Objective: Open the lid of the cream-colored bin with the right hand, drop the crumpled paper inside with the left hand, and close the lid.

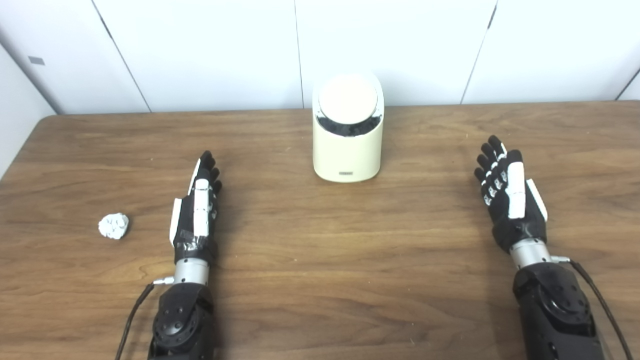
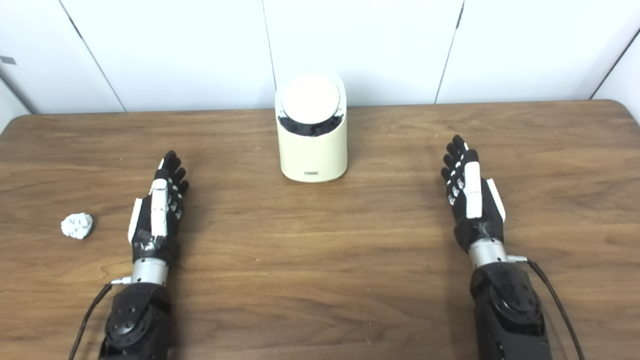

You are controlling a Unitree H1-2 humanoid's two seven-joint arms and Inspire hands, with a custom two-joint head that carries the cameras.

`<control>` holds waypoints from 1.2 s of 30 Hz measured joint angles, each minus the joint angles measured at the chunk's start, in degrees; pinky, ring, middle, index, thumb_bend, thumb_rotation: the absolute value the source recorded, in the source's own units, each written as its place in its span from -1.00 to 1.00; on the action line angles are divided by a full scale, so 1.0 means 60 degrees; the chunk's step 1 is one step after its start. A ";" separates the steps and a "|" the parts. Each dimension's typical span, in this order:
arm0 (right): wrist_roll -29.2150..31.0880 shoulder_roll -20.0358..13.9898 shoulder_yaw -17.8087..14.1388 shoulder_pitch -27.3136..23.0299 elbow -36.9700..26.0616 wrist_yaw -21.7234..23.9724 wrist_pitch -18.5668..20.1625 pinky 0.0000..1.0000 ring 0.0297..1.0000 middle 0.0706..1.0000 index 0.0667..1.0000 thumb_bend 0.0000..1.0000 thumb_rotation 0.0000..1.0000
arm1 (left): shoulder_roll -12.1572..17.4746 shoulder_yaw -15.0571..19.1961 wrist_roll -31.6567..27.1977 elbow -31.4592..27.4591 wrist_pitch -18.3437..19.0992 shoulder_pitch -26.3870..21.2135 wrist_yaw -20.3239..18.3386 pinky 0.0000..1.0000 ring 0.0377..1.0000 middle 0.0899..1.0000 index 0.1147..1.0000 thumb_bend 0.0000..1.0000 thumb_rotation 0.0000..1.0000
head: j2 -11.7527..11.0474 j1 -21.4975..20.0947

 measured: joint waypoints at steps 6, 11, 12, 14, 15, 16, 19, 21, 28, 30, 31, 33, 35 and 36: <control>-0.0233 0.0004 0.0079 0.0105 -0.0137 -0.0026 -0.0013 1.00 0.98 0.97 0.96 0.11 1.00 | -0.0002 -0.0029 0.0009 -0.0033 -0.0096 0.0064 -0.0006 1.00 1.00 1.00 1.00 -0.21 0.91 | -0.0513 -0.0030; -0.0366 -0.0003 0.0080 0.0084 -0.0146 -0.0038 -0.0010 1.00 0.98 0.97 0.97 0.14 0.99 | -0.0013 -0.0079 0.0077 -0.0115 -0.0220 0.0171 0.0000 1.00 1.00 1.00 1.00 -0.22 0.87 | -0.0878 0.0043; -0.0378 -0.0013 0.0079 0.0044 -0.0146 -0.0036 -0.0002 1.00 0.98 0.97 0.97 0.13 0.99 | -0.0011 -0.0091 0.0095 -0.0125 -0.0298 0.0188 -0.0001 1.00 1.00 1.00 1.00 -0.23 0.88 | -0.0908 0.0058; -0.0393 -0.0061 0.0079 -0.0095 -0.0137 -0.0028 0.0001 1.00 1.00 0.98 0.97 0.10 1.00 | -0.0012 -0.0111 0.0119 -0.0159 -0.0369 0.0227 -0.0001 1.00 1.00 1.00 1.00 -0.22 0.88 | -0.1084 0.0044; -0.0405 -0.0120 0.0083 -0.0207 -0.0092 -0.0007 -0.0004 1.00 1.00 0.98 0.97 0.10 1.00 | -0.0014 -0.0122 0.0130 -0.0187 -0.0368 0.0255 0.0003 1.00 1.00 1.00 1.00 -0.21 0.87 | -0.1186 0.0043; -0.0419 -0.0203 0.0085 -0.0329 -0.0024 0.0004 -0.0009 1.00 1.00 0.98 0.97 0.10 1.00 | -0.0020 -0.0134 0.0143 -0.0211 -0.0368 0.0275 0.0009 1.00 1.00 1.00 1.00 -0.21 0.87 | -0.1216 0.0058; -0.0600 -0.0432 0.0086 -0.0694 0.0119 -0.0002 -0.0032 1.00 0.99 0.97 0.95 0.08 1.00 | -0.0043 -0.0144 0.0154 -0.0234 -0.0370 0.0307 0.0030 1.00 1.00 1.00 1.00 -0.25 0.85 | -0.1348 0.0087; -0.0779 -0.0559 0.0135 -0.0921 0.0263 -0.0006 -0.0098 1.00 0.98 0.96 0.94 0.10 1.00 | -0.0046 -0.0156 0.0185 -0.0234 -0.0379 0.0312 0.0038 1.00 1.00 1.00 0.99 -0.24 0.83 | -0.1406 0.0117; -0.1351 -0.0626 0.0403 -0.1441 0.0305 -0.0077 -0.0144 0.99 0.95 0.93 0.91 0.22 1.00 | -0.0112 -0.0169 0.0269 -0.0230 -0.0539 0.0326 0.0043 1.00 1.00 0.99 0.99 -0.25 0.78 | -0.1656 0.0175; -0.1490 -0.0624 0.0456 -0.1614 0.0305 -0.0103 -0.0110 1.00 0.95 0.93 0.91 0.24 1.00 | -0.0119 -0.0182 0.0301 -0.0230 -0.0611 0.0333 0.0039 1.00 1.00 0.99 0.99 -0.27 0.78 | -0.1787 0.0219; -0.1521 -0.0623 0.0478 -0.1721 0.0312 -0.0119 -0.0087 1.00 0.95 0.93 0.91 0.26 1.00 | -0.0123 -0.0181 0.0304 -0.0229 -0.0648 0.0336 0.0040 1.00 1.00 0.99 0.99 -0.29 0.78 | -0.1788 0.0219; -0.1630 -0.0629 0.0547 -0.1888 0.0362 -0.0146 -0.0052 1.00 0.95 0.93 0.90 0.26 0.99 | -0.0134 -0.0180 0.0308 -0.0227 -0.0712 0.0342 0.0042 1.00 1.00 0.99 0.99 -0.29 0.79 | -0.1876 0.0249; -0.1767 -0.0631 0.0653 -0.2022 0.0437 -0.0152 -0.0035 1.00 0.95 0.92 0.90 0.24 0.99 | -0.0152 -0.0179 0.0341 -0.0222 -0.0727 0.0347 0.0050 1.00 1.00 0.99 1.00 -0.27 0.79 | -0.2036 0.0292; -0.1849 -0.0631 0.0722 -0.2067 0.0480 -0.0150 -0.0036 1.00 0.95 0.93 0.90 0.23 0.99 | -0.0158 -0.0180 0.0359 -0.0216 -0.0736 0.0347 0.0050 1.00 1.00 0.99 1.00 -0.26 0.80 | -0.2037 0.0293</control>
